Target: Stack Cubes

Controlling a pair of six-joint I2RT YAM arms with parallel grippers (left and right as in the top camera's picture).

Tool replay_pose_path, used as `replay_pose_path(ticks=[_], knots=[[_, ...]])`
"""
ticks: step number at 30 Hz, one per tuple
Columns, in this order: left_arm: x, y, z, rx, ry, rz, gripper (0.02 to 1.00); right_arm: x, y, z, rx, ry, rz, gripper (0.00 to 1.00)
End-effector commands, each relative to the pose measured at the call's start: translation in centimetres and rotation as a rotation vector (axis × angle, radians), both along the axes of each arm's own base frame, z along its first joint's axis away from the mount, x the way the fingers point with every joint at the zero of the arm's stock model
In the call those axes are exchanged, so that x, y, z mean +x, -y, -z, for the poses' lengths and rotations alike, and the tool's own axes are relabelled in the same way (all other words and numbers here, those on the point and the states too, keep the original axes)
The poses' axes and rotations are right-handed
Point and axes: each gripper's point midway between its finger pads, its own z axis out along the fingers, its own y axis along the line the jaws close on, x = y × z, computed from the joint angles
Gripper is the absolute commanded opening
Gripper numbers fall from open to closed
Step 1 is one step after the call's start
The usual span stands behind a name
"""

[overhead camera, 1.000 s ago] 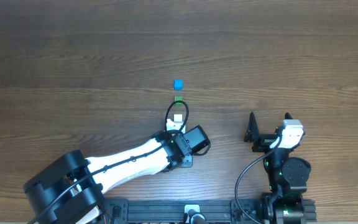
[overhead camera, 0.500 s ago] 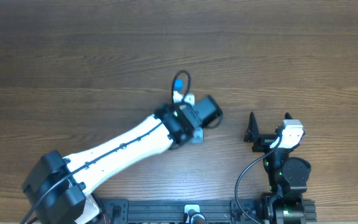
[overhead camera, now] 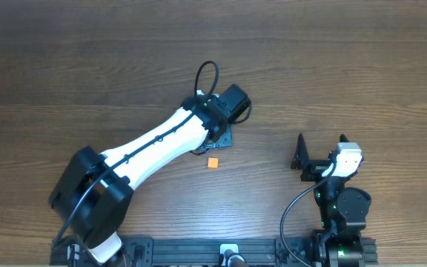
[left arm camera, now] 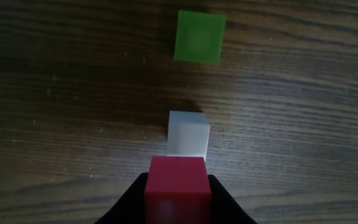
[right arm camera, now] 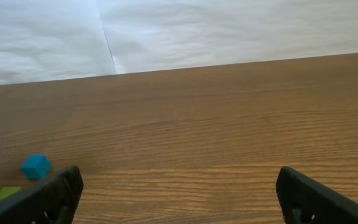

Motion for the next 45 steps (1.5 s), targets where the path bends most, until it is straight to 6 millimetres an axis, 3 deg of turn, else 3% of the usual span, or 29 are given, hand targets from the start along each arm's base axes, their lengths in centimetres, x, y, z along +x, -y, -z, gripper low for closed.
replay_pose_path(ticks=[1,45], knots=[[0.7,1.0,0.2,-0.018,-0.011,0.037,0.038,0.0,0.0,0.2,0.006,-0.001,-0.002,0.991],[1.1,0.4,2.9,0.012,-0.058,-0.009,0.075,0.0,0.0,0.2,0.006,-0.001,-0.002,0.991]])
